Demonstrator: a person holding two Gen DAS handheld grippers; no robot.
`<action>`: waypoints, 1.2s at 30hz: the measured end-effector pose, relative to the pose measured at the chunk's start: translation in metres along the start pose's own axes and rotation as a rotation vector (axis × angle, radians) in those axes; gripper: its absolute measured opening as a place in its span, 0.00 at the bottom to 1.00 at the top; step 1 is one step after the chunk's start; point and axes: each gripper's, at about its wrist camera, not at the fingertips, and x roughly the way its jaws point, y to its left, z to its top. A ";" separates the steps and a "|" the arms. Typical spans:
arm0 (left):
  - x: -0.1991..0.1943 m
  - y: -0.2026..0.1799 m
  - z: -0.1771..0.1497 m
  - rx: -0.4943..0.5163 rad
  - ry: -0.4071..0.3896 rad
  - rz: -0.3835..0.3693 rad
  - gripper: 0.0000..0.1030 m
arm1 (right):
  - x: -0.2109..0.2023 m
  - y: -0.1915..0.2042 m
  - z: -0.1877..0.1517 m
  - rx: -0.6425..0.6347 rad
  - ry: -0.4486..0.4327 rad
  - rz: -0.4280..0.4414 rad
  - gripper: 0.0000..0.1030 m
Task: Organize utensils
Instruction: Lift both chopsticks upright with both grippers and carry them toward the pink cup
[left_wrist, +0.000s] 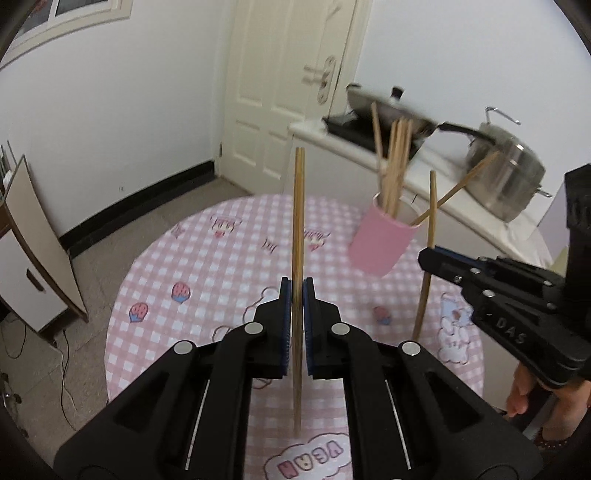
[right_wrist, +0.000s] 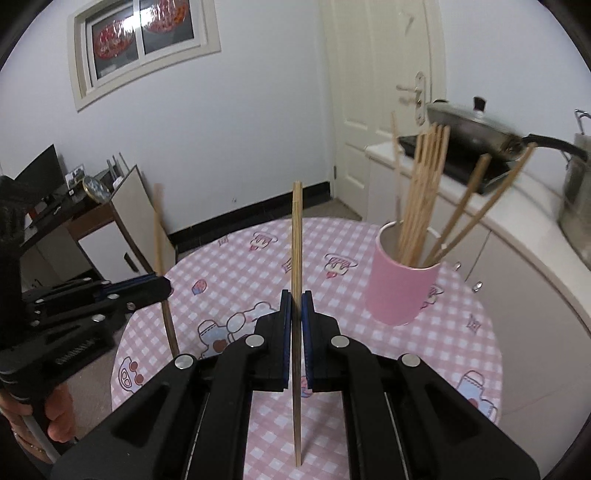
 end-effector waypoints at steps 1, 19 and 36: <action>-0.003 -0.003 0.000 0.003 -0.013 -0.004 0.07 | -0.003 -0.002 -0.002 -0.001 -0.014 -0.006 0.04; -0.031 -0.044 0.007 0.049 -0.166 -0.062 0.07 | -0.060 -0.033 -0.003 0.027 -0.188 -0.029 0.04; 0.003 -0.059 0.016 0.079 -0.105 -0.089 0.04 | -0.065 -0.064 0.012 0.063 -0.247 -0.032 0.04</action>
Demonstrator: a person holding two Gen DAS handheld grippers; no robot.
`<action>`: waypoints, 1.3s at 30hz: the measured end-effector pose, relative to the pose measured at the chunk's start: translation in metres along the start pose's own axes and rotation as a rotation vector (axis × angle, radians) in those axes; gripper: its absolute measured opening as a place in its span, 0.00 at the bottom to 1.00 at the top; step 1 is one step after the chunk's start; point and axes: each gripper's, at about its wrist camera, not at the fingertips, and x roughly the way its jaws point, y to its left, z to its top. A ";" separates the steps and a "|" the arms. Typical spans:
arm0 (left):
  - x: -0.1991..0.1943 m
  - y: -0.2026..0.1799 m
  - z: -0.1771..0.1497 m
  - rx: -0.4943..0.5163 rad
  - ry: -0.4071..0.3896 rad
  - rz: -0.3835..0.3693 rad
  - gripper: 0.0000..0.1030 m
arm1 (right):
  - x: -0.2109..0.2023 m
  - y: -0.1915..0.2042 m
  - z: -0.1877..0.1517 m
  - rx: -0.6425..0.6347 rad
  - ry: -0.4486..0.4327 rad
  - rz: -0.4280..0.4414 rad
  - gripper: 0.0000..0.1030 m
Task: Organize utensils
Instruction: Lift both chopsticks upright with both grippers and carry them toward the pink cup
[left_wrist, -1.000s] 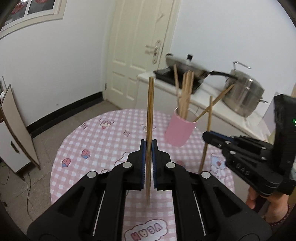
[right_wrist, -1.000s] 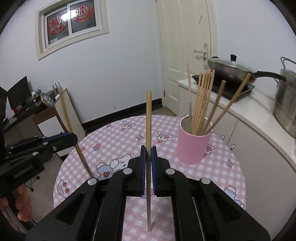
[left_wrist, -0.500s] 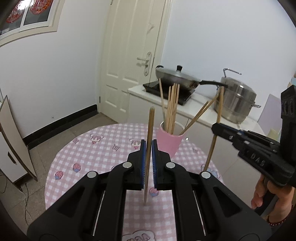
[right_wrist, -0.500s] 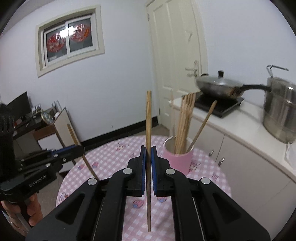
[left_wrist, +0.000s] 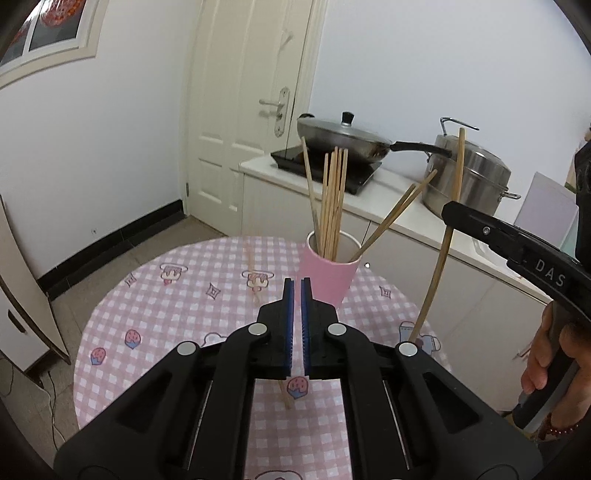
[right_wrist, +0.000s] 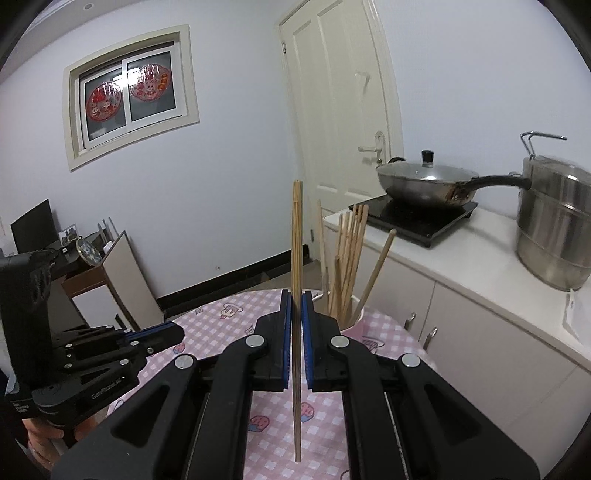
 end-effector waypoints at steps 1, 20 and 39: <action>0.002 0.003 -0.001 -0.006 0.013 0.011 0.04 | -0.001 0.001 0.000 -0.002 0.003 0.002 0.04; 0.134 0.050 -0.013 -0.126 0.389 0.041 0.05 | 0.103 0.025 -0.009 -0.061 0.268 0.051 0.04; 0.236 0.056 -0.012 -0.109 0.534 0.115 0.06 | 0.174 0.017 -0.016 -0.074 0.394 0.042 0.05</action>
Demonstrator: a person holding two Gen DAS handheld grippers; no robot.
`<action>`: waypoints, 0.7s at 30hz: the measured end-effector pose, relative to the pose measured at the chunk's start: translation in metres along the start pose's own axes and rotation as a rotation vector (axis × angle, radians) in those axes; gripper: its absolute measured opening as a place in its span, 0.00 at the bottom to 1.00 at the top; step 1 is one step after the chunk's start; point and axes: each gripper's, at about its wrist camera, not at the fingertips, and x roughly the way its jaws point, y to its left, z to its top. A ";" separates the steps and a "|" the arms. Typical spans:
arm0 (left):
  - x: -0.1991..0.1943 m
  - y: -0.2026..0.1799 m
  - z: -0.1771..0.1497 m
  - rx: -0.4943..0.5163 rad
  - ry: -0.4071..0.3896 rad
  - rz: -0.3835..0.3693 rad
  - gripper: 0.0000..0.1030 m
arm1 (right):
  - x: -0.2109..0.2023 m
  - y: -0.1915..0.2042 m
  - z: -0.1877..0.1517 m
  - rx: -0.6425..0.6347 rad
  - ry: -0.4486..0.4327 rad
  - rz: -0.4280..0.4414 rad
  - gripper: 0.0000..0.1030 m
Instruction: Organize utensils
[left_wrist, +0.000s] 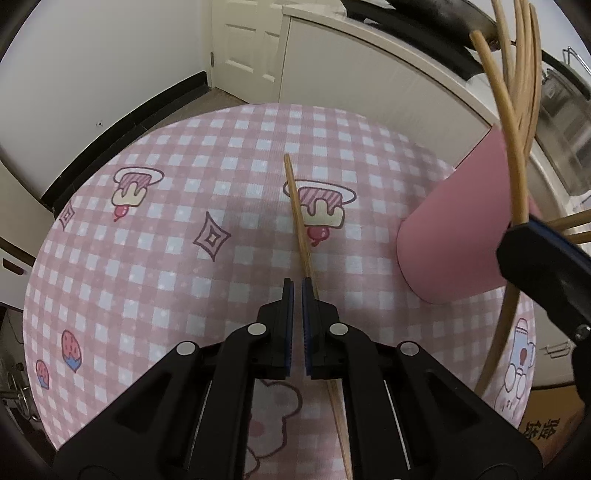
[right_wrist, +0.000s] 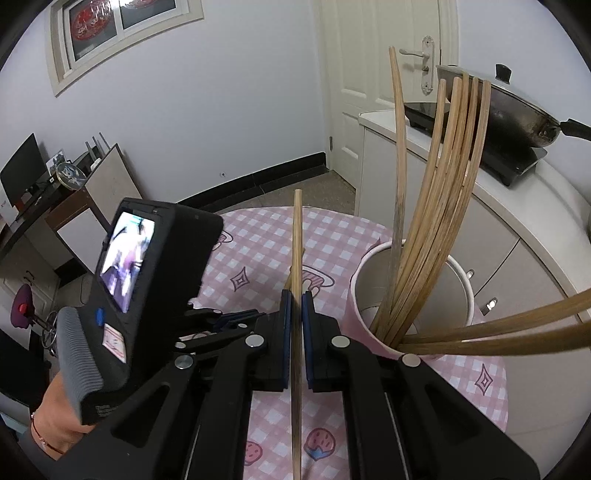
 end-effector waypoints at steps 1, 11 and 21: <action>0.001 -0.001 0.000 0.001 0.000 -0.002 0.06 | 0.001 0.000 0.000 -0.001 0.001 0.002 0.05; -0.015 0.013 -0.002 -0.001 -0.077 0.020 0.69 | -0.002 0.000 0.003 -0.009 -0.009 0.011 0.04; 0.009 -0.002 0.002 0.031 -0.001 0.043 0.44 | -0.002 -0.002 0.002 -0.012 -0.005 0.002 0.05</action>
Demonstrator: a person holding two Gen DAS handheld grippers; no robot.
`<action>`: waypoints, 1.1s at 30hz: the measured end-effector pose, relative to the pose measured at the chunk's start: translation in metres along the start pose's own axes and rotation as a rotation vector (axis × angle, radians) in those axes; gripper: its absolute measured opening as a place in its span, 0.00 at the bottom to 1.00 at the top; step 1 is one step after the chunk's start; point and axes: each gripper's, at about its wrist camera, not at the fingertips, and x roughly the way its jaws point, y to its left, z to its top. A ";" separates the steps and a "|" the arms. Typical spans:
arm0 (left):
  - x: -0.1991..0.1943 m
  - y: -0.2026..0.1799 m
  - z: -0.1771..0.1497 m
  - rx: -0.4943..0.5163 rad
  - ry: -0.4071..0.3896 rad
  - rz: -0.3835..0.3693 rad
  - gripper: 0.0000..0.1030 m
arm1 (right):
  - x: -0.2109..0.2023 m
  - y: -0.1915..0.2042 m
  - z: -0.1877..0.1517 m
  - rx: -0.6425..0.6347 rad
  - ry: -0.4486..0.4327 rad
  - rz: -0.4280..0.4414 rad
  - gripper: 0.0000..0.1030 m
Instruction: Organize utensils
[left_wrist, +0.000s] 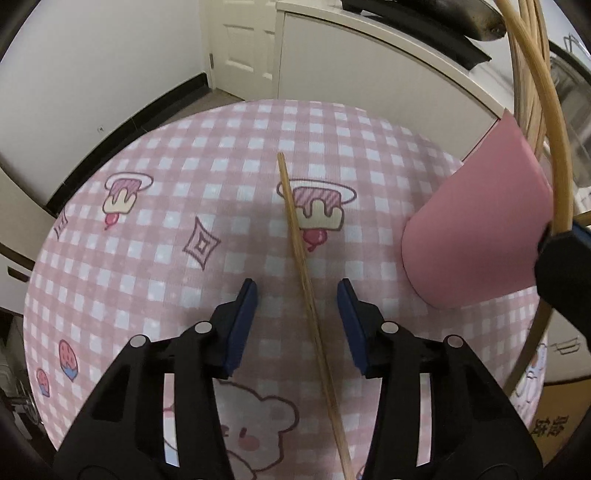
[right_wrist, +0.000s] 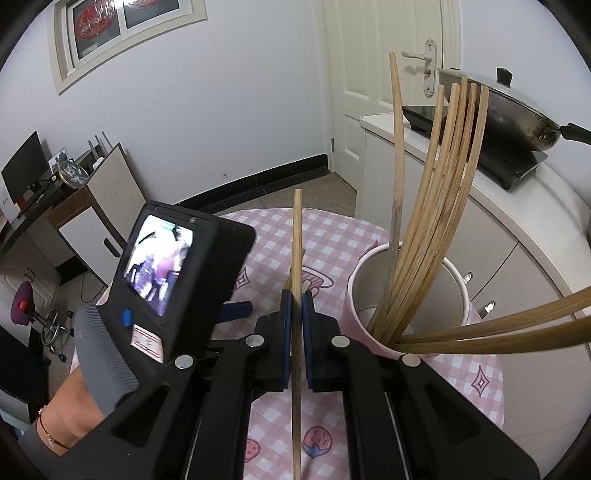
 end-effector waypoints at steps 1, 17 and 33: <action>0.001 -0.001 0.001 0.003 0.002 0.005 0.44 | 0.000 0.000 0.000 0.001 0.000 0.000 0.05; -0.049 0.016 -0.007 -0.029 -0.128 -0.071 0.06 | -0.008 0.007 -0.001 -0.001 -0.015 0.004 0.04; -0.166 -0.010 -0.039 0.020 -0.368 -0.122 0.06 | -0.074 0.025 -0.007 -0.028 -0.125 -0.023 0.04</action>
